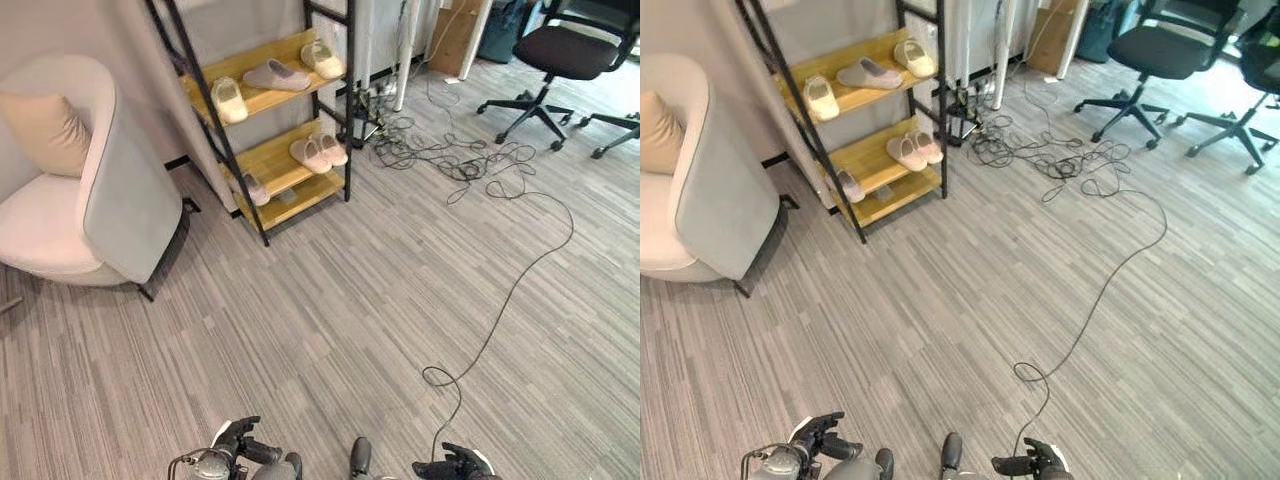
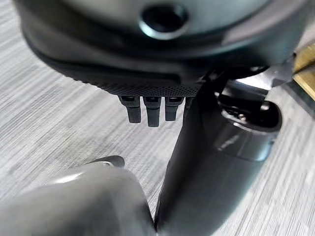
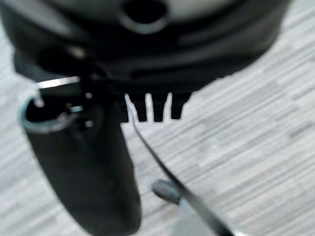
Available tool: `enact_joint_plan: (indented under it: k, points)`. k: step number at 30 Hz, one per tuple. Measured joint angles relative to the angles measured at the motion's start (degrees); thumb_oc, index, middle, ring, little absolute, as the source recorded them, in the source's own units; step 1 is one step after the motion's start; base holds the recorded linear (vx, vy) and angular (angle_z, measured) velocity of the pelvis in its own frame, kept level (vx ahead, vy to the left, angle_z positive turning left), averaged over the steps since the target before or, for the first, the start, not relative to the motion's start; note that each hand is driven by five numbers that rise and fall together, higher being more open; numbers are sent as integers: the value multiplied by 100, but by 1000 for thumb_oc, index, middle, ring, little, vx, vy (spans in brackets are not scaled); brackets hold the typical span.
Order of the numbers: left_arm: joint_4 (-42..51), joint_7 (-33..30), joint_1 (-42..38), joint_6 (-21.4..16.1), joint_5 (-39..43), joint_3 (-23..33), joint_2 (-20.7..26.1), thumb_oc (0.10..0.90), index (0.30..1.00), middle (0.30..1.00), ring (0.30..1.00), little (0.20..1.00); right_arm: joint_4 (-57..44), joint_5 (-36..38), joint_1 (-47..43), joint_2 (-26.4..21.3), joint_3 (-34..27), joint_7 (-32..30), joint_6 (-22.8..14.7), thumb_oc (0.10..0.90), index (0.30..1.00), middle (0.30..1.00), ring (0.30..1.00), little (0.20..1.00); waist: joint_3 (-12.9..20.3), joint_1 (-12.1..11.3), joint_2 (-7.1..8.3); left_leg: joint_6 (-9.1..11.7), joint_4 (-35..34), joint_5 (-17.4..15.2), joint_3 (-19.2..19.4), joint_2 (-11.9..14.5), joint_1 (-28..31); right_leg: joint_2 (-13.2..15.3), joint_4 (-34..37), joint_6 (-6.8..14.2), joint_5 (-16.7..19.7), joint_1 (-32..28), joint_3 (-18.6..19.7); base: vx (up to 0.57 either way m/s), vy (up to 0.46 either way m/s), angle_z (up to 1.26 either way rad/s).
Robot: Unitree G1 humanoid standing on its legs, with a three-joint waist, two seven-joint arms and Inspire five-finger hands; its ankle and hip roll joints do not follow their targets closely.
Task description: Arrange the slippers neatly on the shoe rack.
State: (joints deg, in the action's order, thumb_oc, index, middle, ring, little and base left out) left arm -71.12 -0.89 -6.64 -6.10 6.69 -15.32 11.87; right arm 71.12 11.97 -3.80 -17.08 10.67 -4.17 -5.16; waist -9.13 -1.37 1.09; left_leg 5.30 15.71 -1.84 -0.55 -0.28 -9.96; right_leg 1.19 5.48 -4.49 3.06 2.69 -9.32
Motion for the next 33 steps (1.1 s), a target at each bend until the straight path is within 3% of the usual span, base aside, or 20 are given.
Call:
enact_joint_plan:
  k: [3, 5, 7, 9, 10, 11, 12, 13, 14, 15, 16, 17, 19, 21, 27, 29, 30, 31, 32, 33]
  points:
    - [6, 9, -18, 6, 9, -16, -34, 800, 900, 900, 900, 900, 48, 15, -3, -17, -2, -5, 40, 800, 900, 900, 900, 900, -45, 8, 14, 11, -837, 99, 35, -66, -78, -21, 27, 20, -63, -102, 24, 292, 30, -6]
    - [-11, 18, -48, -3, 9, -18, -41, 800, 900, 900, 900, 900, 131, 13, 54, -7, -4, -6, 69, 800, 900, 900, 900, 900, -41, -79, 27, 101, -1666, 360, 24, -177, -92, -32, 28, 94, -187, -278, 34, 242, 60, -5]
    - [62, 18, -66, -44, 26, -8, -48, 800, 900, 900, 900, 900, 201, 12, 19, -10, -11, -8, 67, 800, 900, 900, 900, 900, -11, -240, -41, 284, -1897, 566, 19, -165, -280, -134, 29, 128, -264, -355, 222, 254, 101, -49]
    - [99, 20, -5, -57, 40, 95, -75, 800, 900, 900, 900, 900, 218, 7, 28, 0, -13, -5, 58, 800, 900, 900, 900, 900, 47, -290, -117, 141, -1958, 651, 30, -107, -206, -199, 27, 229, -354, -513, 448, 227, 115, -77]
    - [71, 12, 122, -33, 28, 74, -111, 800, 900, 900, 900, 900, 210, -11, 123, -13, -10, -7, 7, 800, 900, 900, 900, 900, 201, -232, -253, -221, -1857, 991, 111, -64, -101, -226, 24, 427, -500, -672, 500, 202, 124, -74]
    - [74, 14, 154, -36, -2, 86, -98, 800, 900, 900, 900, 900, 225, -24, 148, 13, 4, -4, 0, 800, 900, 900, 900, 900, 287, -219, -220, -513, -1823, 1067, 187, -125, -72, -138, -44, 505, -561, -709, 521, 250, 157, -58]
    - [33, 13, 157, -34, -1, 96, -90, 800, 900, 900, 900, 900, 274, -46, 178, 44, 11, 10, 11, 800, 900, 900, 900, 900, 317, -226, -187, -636, -1887, 957, 262, -169, 57, -45, -360, 609, -642, -630, 512, 49, 35, -51]
    - [29, 12, 201, -17, -1, 85, -60, 800, 900, 900, 900, 900, 231, -52, 203, 79, 12, 12, 29, 800, 900, 900, 900, 900, 334, -240, -215, -628, -1973, 985, 355, -175, 209, 19, -902, 920, -892, -447, 443, 136, 96, -46]
    - [20, 16, 212, -7, -1, 84, -37, 800, 900, 900, 900, 900, 195, -56, 205, 97, 14, 17, 23, 800, 900, 900, 900, 900, 339, -235, -222, -687, -1995, 949, 360, -195, 282, 52, -1162, 1017, -970, -360, 442, 142, 97, -34]
    - [-38, 14, 166, 15, 1, 72, 34, 800, 900, 900, 900, 900, 155, -63, 216, 160, 31, 29, 37, 800, 900, 900, 900, 900, 339, -192, -280, -859, -2002, 864, 364, -218, 434, 173, -2660, 1380, -1206, 299, 467, 218, 117, -11]
    - [-23, 9, 179, 13, 2, 17, 92, 800, 900, 900, 900, 900, 37, -23, 266, 199, -69, 14, 30, 800, 900, 900, 900, 900, 345, -168, -260, -886, -2023, 878, 371, -269, 504, 331, -3361, 1676, -1361, 611, 337, 216, 70, 2]
    - [-5, 6, 176, -4, 6, 15, 146, 800, 900, 900, 900, 900, -19, -21, 267, 198, -96, 9, -8, 800, 900, 900, 900, 900, 359, -149, -222, -929, -2003, 775, 336, -331, 569, 459, -3631, 1734, -1394, 819, 314, 251, 40, 13]
    - [-54, 1, 156, 12, 6, -17, 210, 800, 900, 900, 900, 900, -24, -48, 154, 200, -45, 8, 3, 800, 900, 900, 900, 900, 371, -134, -176, -995, -2063, 581, 318, -426, 821, 798, -3558, 1494, -1410, 1059, -30, 274, -15, 8]
    - [-74, 2, 195, 11, 6, -19, 251, 800, 900, 900, 900, 900, -84, -53, 102, 262, 31, 39, -11, 800, 900, 900, 900, 900, 375, -133, -168, -974, -2080, 437, 275, -420, 1001, 841, -2613, 1350, -1242, 1081, -183, 305, -85, 10]
    - [-330, -2, 248, 26, -2, -18, 179, 800, 900, 900, 900, 900, -172, -73, 0, 323, 61, 43, 32, 800, 900, 900, 900, 900, 360, -53, -132, -913, -2081, 8, 97, -385, 1426, 886, -6, 1440, 421, 1210, -303, 321, -138, 15]
    - [-306, -9, 347, 18, -2, -4, 168, 800, 900, 900, 900, 900, -168, -62, 111, 333, 60, 45, 52, 800, 900, 900, 900, 900, 365, 34, -109, -761, -2083, -156, -12, -321, 1694, 908, 22, 1394, 687, 1167, -314, 386, -222, 33]
    - [-322, -20, 497, 14, -4, 86, 187, 800, 900, 900, 900, 900, -166, -64, 231, 402, 61, 39, 35, 800, 900, 900, 900, 900, 464, 105, -3, -604, -2082, -369, -169, -243, 1929, 893, -40, 1287, 759, 941, -309, 387, -257, 36]
    - [-322, -20, 497, 14, -4, 86, 187, 800, 900, 900, 900, 900, -166, -64, 231, 402, 61, 39, 35, 800, 900, 900, 900, 900, 464, 105, -3, -604, -2082, -369, -169, -243, 1929, 893, -40, 1287, 759, 941, -309, 283, -201, 46]
    - [-308, -83, 556, 17, -3, 89, 54, 800, 900, 900, 900, 900, -154, -79, 294, 323, 64, 33, 51, 800, 900, 900, 900, 900, 627, 74, -182, -410, -2067, -504, -267, 162, 2051, 544, -83, 894, 1006, 796, -479, 147, -126, 30]
    - [-271, -81, 550, 15, -2, 89, 25, 800, 900, 900, 900, 900, -154, -111, 302, 292, 67, 31, 69, 800, 900, 900, 900, 900, 653, 57, -234, -344, -1953, -476, -276, 249, 2046, 452, -18, 744, 1032, 720, -541, 133, -119, 33]
